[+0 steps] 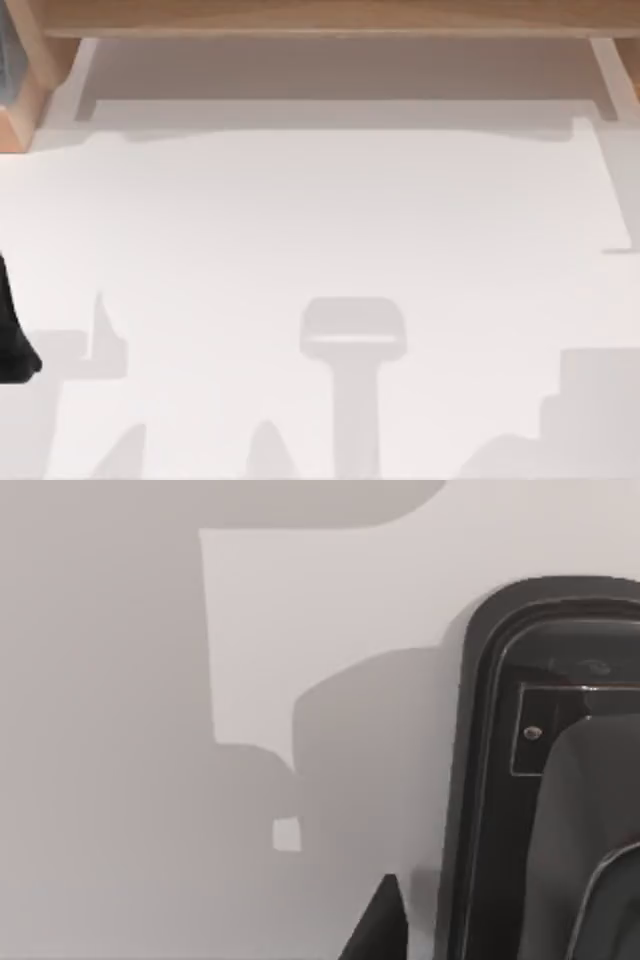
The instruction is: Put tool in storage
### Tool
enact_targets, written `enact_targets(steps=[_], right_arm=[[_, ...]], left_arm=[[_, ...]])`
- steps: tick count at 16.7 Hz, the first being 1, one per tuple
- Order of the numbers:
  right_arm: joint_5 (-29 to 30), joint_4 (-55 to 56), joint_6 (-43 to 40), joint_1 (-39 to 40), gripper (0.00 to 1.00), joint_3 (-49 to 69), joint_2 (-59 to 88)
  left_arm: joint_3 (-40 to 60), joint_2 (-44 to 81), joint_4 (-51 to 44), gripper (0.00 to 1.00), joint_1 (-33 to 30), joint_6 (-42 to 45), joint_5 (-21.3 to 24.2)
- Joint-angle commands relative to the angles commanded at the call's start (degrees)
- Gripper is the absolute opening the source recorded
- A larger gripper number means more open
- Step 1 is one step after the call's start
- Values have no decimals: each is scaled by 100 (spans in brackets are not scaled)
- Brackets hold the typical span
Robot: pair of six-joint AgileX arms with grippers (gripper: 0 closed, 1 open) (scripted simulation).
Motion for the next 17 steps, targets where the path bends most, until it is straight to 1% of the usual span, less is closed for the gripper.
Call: enact_targets(steps=[4, 5, 14, 17], right_arm=[[0, 0, 0, 0, 2, 0, 0], [0, 0, 0, 0, 0, 0, 0], [6, -22, 0, -5, 0, 17, -13], [5, -365, -1, -15, 0, 180, -165]], left_arm=[[0, 0, 0, 100, 0, 0, 0], [0, 0, 0, 100, 0, 0, 0], [0, 0, 0, 100, 0, 0, 0], [0, 0, 0, 100, 0, 0, 0]])
